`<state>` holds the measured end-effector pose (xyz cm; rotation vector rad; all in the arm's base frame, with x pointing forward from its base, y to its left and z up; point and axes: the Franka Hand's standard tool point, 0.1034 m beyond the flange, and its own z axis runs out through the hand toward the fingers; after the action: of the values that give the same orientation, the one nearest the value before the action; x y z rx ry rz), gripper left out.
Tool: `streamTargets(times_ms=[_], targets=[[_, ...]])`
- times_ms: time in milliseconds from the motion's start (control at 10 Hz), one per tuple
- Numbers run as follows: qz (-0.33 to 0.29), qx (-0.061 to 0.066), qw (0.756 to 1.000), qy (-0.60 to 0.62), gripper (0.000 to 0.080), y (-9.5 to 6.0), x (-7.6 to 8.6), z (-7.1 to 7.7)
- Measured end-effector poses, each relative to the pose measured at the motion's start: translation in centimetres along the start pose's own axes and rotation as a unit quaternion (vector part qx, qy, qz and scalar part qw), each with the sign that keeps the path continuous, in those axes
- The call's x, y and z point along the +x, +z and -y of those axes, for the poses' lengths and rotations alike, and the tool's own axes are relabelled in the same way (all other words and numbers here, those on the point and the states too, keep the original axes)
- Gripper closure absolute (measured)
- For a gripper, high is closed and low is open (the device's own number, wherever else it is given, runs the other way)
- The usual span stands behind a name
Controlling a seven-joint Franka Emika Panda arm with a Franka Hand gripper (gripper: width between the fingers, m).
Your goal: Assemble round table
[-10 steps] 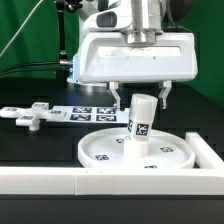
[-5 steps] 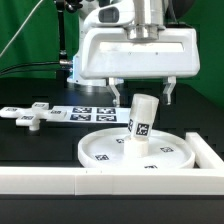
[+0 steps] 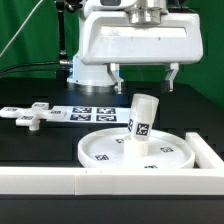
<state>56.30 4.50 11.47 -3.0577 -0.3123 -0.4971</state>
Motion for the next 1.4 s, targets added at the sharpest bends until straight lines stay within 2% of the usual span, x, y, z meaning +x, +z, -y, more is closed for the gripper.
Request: streamTargets(times_ms=[200, 500, 800, 900, 1300, 1400], targets=[[0.017, 0.004, 1.0, -0.003, 0.015, 0.1, -0.3, 0.3], [0.119, 0.024, 0.993, 0.001, 0.015, 0.4, -1.1, -0.1], [0.206, 0.045, 0.977, 0.0, 0.015, 0.3, -1.4, 0.6], [0.205, 0.045, 0.978, -0.001, 0.015, 0.4, -1.1, 0.5], [0.182, 0.026, 0.982, -0.035, 0.015, 1.5, -0.8, 0.1], [0.179, 0.025, 0.983, -0.036, 0.015, 1.8, -0.8, 0.0]])
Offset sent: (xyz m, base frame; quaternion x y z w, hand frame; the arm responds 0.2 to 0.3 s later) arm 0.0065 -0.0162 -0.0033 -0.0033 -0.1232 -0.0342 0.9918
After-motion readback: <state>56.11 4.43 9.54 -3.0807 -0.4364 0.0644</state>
